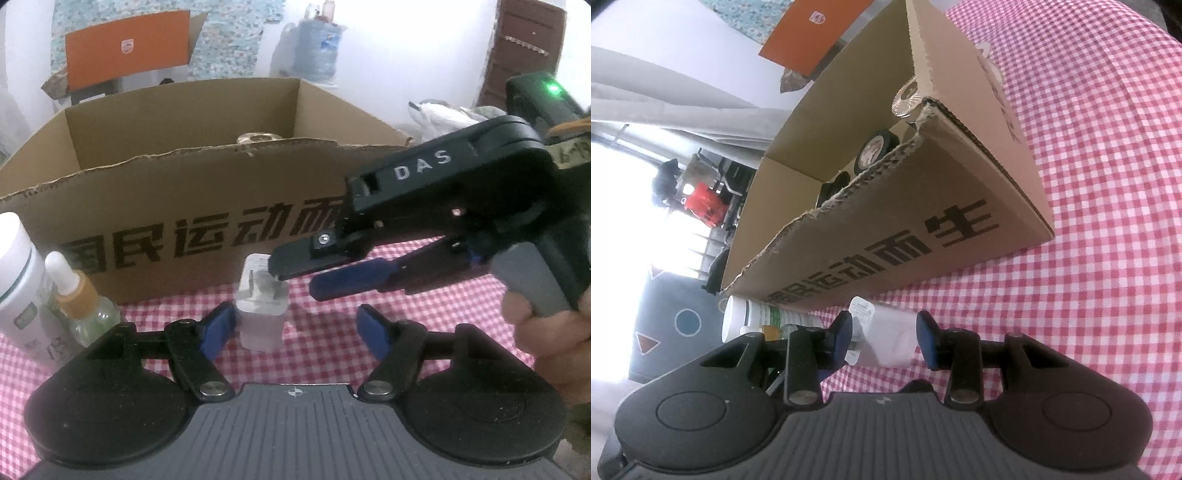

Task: Organize rigid objects
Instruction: 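Close the right gripper around the white plug charger, then lift the white charger with the right gripper and lower it into the box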

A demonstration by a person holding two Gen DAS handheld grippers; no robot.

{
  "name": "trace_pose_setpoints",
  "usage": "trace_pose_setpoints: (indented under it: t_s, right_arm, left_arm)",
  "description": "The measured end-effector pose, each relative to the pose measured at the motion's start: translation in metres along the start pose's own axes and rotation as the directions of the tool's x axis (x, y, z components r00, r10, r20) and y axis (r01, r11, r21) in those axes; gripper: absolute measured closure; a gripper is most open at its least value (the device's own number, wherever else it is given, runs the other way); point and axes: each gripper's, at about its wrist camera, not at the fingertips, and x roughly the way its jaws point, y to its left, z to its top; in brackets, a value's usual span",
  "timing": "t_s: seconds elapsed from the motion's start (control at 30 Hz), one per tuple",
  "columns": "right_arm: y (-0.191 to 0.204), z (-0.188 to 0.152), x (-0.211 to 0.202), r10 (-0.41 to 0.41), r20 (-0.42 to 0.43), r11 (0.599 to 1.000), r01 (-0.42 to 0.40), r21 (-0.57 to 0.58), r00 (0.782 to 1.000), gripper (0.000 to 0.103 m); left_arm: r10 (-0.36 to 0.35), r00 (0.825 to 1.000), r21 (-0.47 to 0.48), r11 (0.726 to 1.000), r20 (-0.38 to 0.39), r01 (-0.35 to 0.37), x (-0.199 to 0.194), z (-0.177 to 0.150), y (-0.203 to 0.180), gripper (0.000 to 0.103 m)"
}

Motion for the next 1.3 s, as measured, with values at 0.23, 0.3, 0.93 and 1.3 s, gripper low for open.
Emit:
trace_pose_setpoints:
  t_s: [0.23,0.3,0.93,1.3]
  right_arm:
    - [0.002,0.001,0.007,-0.01,-0.007,1.0,0.01,0.002,1.0,0.061]
    - [0.003,0.001,0.008,-0.011,-0.003,1.0,0.011,0.001,1.0,0.06]
    - [0.03,-0.014,0.005,-0.012,0.033,1.0,0.013,-0.023,0.999,0.059]
    - [0.082,-0.008,-0.032,0.08,0.135,0.986,-0.059,-0.154,0.988,0.058]
  left_arm:
    - [0.035,0.999,0.01,0.999,-0.017,-0.035,0.011,0.002,0.001,0.052]
    - [0.038,0.999,0.013,0.999,-0.02,-0.038,0.013,0.001,0.001,0.059]
    - [0.059,0.998,-0.009,0.998,0.023,-0.059,-0.01,0.0,-0.004,0.077]
    - [0.1,0.98,-0.004,0.995,0.173,-0.101,-0.063,0.03,-0.006,0.077]
